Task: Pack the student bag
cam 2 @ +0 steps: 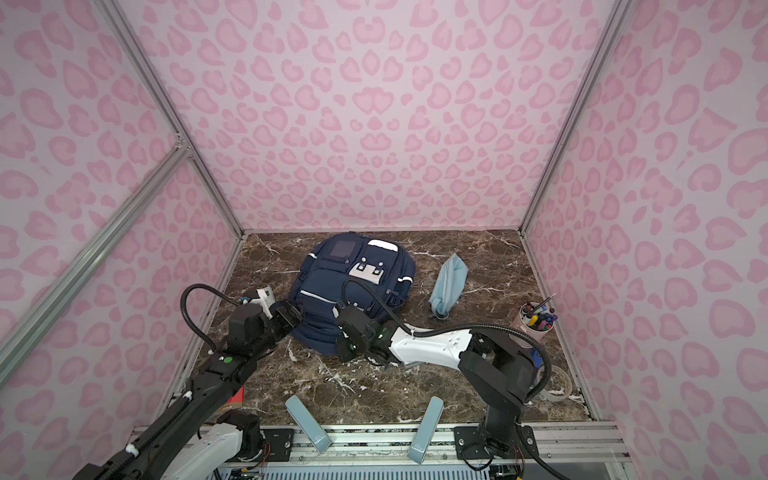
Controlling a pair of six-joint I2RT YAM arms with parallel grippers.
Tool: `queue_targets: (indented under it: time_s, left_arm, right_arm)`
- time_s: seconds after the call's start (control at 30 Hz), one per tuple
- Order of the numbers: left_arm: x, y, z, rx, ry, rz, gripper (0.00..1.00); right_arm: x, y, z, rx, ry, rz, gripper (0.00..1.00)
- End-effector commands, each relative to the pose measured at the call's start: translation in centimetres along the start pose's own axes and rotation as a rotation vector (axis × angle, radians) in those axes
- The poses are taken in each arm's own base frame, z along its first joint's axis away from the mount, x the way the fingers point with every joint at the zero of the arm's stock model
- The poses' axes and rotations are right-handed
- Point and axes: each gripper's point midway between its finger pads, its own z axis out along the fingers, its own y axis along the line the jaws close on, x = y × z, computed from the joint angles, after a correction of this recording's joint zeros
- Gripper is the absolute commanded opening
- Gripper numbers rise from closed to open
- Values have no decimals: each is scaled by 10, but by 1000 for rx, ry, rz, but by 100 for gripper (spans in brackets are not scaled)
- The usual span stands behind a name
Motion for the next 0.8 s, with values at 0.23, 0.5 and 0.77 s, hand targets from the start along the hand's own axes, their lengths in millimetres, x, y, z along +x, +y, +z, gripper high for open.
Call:
queue_targets:
  time_s: [0.23, 0.5, 0.77]
  left_arm:
    - [58, -31, 20, 122, 122, -203, 89]
    - [77, -29, 39, 119, 210, -161, 3]
    - [51, -9, 26, 94, 153, -138, 3]
  right_arm:
    - [3, 38, 5, -58, -27, -97, 0]
    - [7, 24, 3, -34, 7, -108, 0]
    - [40, -97, -30, 188, 181, -119, 0]
